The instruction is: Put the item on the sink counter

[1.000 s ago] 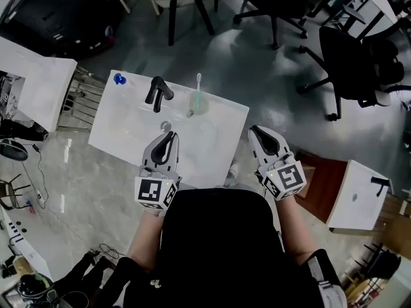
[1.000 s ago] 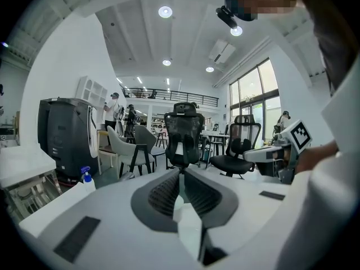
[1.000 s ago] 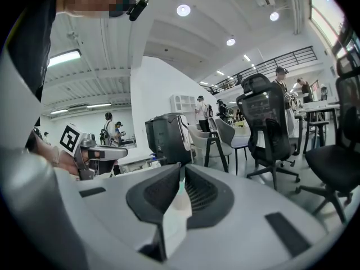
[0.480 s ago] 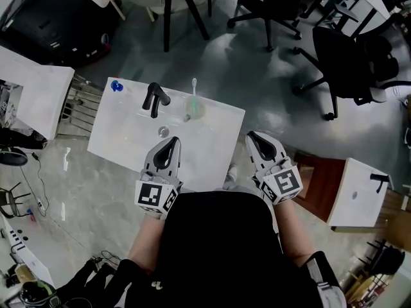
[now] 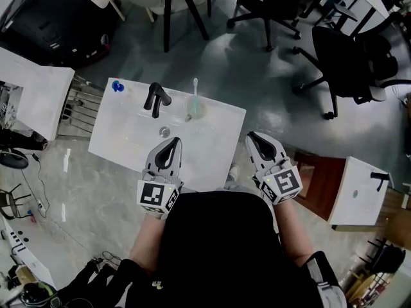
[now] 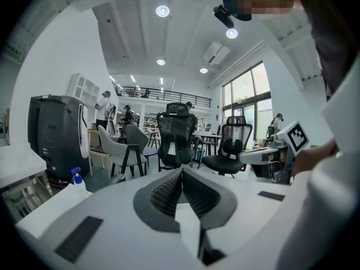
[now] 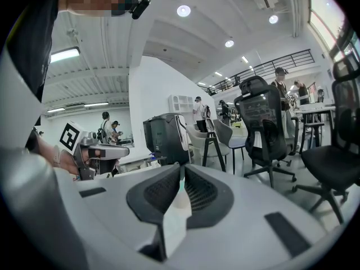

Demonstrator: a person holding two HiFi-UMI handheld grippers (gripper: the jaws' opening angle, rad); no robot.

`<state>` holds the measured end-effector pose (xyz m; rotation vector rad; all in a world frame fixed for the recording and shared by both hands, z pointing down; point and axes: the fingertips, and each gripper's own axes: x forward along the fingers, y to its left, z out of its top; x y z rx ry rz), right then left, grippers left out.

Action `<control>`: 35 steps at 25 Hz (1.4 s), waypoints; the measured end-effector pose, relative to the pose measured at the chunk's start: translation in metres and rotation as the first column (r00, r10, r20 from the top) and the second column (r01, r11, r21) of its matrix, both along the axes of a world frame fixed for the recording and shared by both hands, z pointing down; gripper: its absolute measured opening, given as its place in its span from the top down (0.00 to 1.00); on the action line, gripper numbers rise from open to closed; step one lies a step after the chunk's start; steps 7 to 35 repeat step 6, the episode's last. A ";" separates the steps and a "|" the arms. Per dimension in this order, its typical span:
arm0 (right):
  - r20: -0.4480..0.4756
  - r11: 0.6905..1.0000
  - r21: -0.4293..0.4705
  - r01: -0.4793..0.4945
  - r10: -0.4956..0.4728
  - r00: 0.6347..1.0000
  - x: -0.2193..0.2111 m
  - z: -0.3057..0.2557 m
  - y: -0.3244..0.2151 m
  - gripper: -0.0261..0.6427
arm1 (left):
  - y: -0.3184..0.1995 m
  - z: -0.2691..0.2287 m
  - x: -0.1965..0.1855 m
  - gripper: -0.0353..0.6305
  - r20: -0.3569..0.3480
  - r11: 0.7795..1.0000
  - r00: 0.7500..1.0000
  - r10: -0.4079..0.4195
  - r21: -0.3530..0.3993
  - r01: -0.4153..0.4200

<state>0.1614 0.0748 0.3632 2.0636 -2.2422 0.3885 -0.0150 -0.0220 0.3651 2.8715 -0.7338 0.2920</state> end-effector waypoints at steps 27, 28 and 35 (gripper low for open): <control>0.018 1.000 0.000 -0.007 0.007 1.000 -0.002 0.007 -0.001 0.89 | -0.004 0.003 -0.005 0.91 0.009 1.000 1.000 -0.007 -0.001 0.007; 0.018 1.000 0.000 -0.007 0.007 1.000 -0.002 0.007 -0.001 0.89 | -0.004 0.003 -0.005 0.91 0.009 1.000 1.000 -0.007 -0.001 0.007; 0.018 1.000 0.000 -0.007 0.007 1.000 -0.002 0.007 -0.001 0.89 | -0.004 0.003 -0.005 0.91 0.009 1.000 1.000 -0.007 -0.001 0.007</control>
